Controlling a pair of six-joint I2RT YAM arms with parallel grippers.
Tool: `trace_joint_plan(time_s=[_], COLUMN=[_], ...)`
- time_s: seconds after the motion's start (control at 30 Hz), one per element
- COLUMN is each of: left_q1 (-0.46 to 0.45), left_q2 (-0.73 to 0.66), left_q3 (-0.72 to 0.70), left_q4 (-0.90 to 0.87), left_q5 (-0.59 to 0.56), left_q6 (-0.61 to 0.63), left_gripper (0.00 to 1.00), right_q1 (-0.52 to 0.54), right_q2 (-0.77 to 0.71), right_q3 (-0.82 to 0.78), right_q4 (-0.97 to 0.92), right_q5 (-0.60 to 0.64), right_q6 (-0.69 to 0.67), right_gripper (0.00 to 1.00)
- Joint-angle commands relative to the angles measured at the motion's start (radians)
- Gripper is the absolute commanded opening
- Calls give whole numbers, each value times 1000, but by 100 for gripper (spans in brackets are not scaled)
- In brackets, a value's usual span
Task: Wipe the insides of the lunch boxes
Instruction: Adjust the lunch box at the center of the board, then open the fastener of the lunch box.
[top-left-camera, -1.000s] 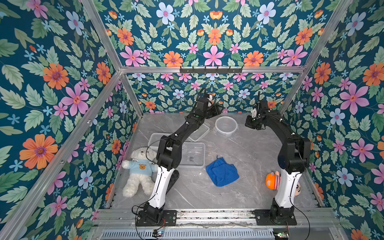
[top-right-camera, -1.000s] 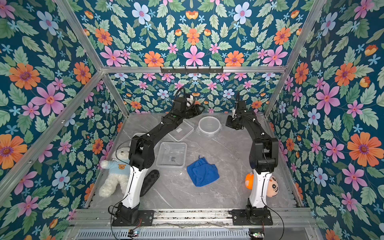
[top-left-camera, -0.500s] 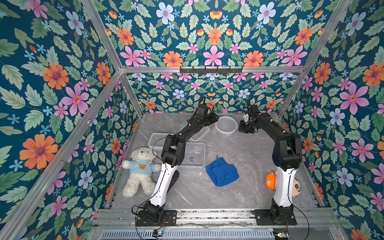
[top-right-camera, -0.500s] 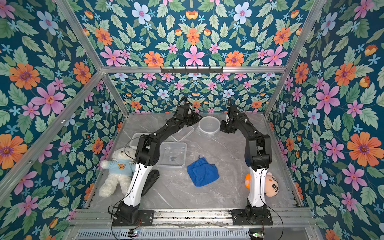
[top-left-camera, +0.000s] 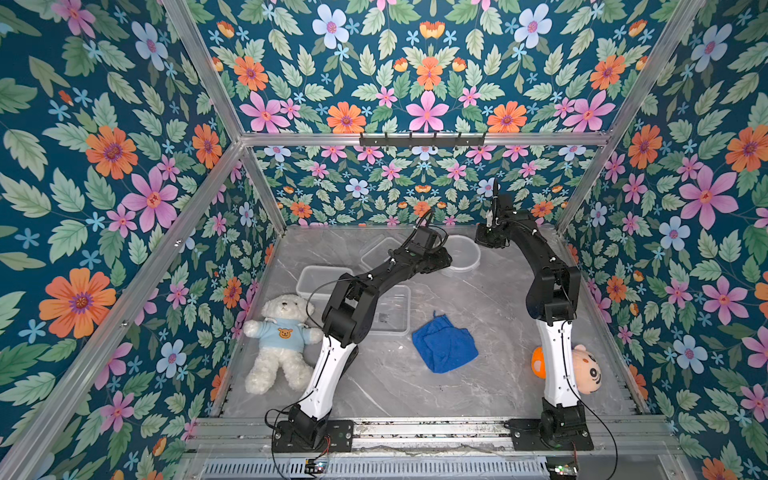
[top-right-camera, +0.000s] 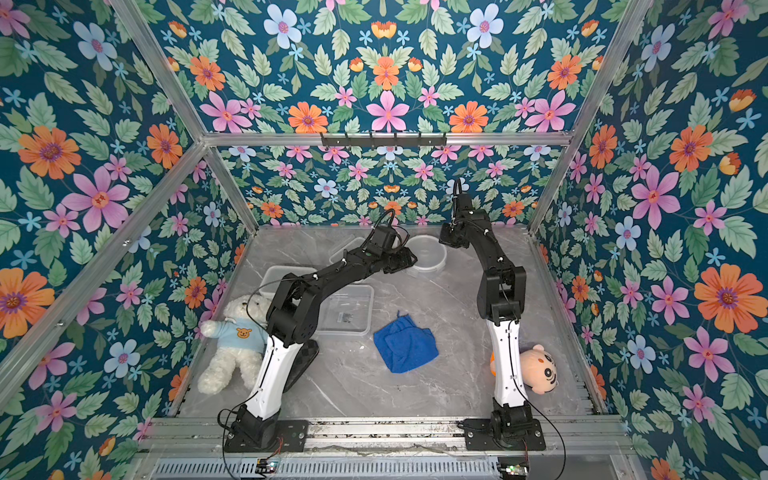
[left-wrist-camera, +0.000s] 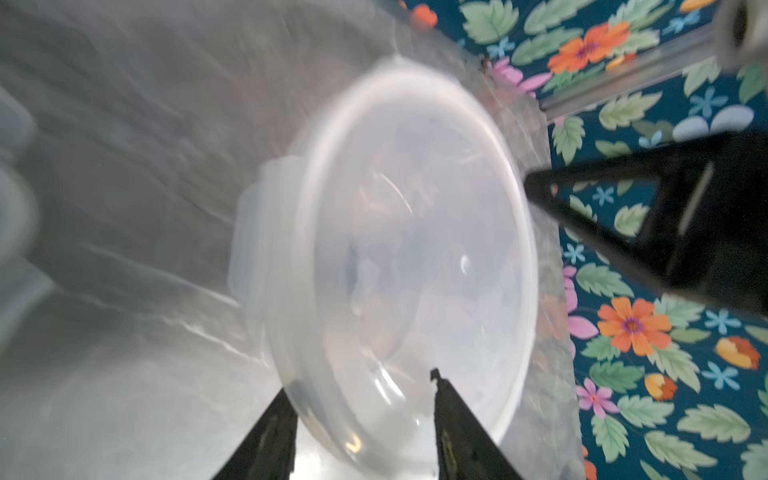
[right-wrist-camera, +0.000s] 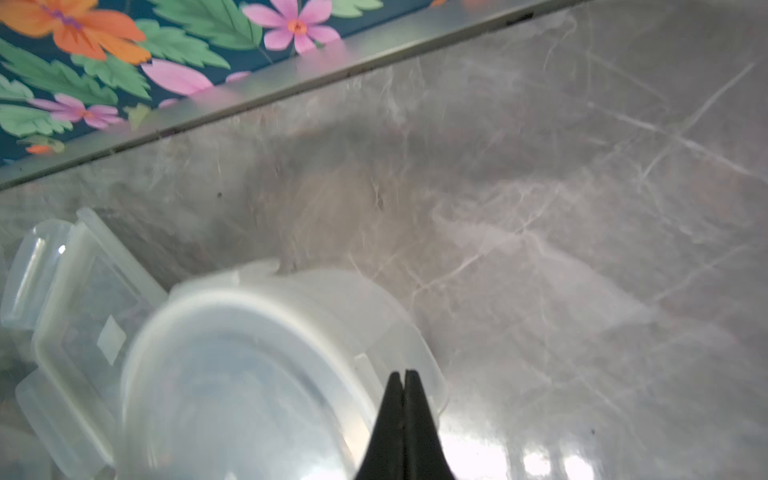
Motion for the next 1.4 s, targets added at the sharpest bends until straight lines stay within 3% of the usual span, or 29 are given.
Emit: trace_joint_plan(time_s=[0.0, 0.13, 0.2, 0.37, 0.47, 0.57, 0.73, 0.87, 1.17, 1.37], left_q1=[-31, -40, -36, 0, 4, 4, 2, 1, 2, 1], left_q2=[-24, -37, -54, -82, -78, -40, 16, 86, 167, 200], left_q3=[-42, -54, -32, 70, 145, 222, 242, 280, 286, 284], left_q4=[34, 29, 3, -61, -70, -74, -8, 25, 54, 54], left_q5=[45, 57, 33, 4, -3, 19, 69, 122, 152, 155], left_q6=[-40, -64, -46, -13, 0, -10, -58, -88, -98, -104], left_gripper=[53, 52, 52, 53, 55, 55, 54, 53, 51, 50], right_q1=[3, -4, -13, -112, -186, -210, -214, -215, -220, -222], right_q2=[59, 102, 43, -276, -446, -522, -556, -542, -434, -423], right_q3=[87, 173, 107, -362, -658, -847, -1082, -1294, -1427, -1461], right_q4=[-91, -86, -42, 285, 490, 580, 781, 1199, 1703, 1803], right_q5=[-74, -144, -162, -277, -391, -427, -569, -723, -781, -760], right_q6=[-19, -36, -43, 77, 184, 205, 289, 518, 758, 791], right_gripper=[0, 0, 0, 0, 15, 18, 23, 42, 48, 51])
